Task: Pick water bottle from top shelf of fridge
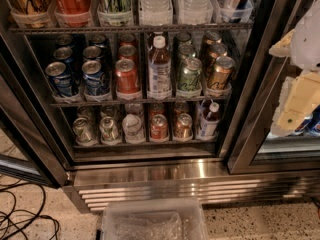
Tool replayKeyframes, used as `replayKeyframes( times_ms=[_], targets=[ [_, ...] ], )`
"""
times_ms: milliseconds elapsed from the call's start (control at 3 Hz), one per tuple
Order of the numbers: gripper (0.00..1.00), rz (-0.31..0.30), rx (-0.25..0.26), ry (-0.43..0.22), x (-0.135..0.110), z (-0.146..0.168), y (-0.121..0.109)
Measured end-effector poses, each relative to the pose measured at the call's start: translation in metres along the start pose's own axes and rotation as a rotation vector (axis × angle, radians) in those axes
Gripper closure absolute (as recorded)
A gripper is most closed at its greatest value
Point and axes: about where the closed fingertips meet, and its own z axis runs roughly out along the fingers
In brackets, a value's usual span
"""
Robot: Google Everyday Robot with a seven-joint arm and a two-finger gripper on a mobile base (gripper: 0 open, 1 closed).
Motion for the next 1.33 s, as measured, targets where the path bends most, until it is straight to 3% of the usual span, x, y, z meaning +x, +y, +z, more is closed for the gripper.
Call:
replayKeyframes(
  times_ms=[333,667,1000,1333],
  targets=[
    [0.00,0.000,0.000,0.000,0.000,0.000,0.000],
    [0.00,0.016,-0.015,-0.065,0.000,0.025,-0.003],
    [0.00,0.034,-0.040,-0.203,-0.006,0.080,-0.011],
    [0.00,0.004,-0.006,-0.362,-0.024,0.117,-0.018]
  ],
)
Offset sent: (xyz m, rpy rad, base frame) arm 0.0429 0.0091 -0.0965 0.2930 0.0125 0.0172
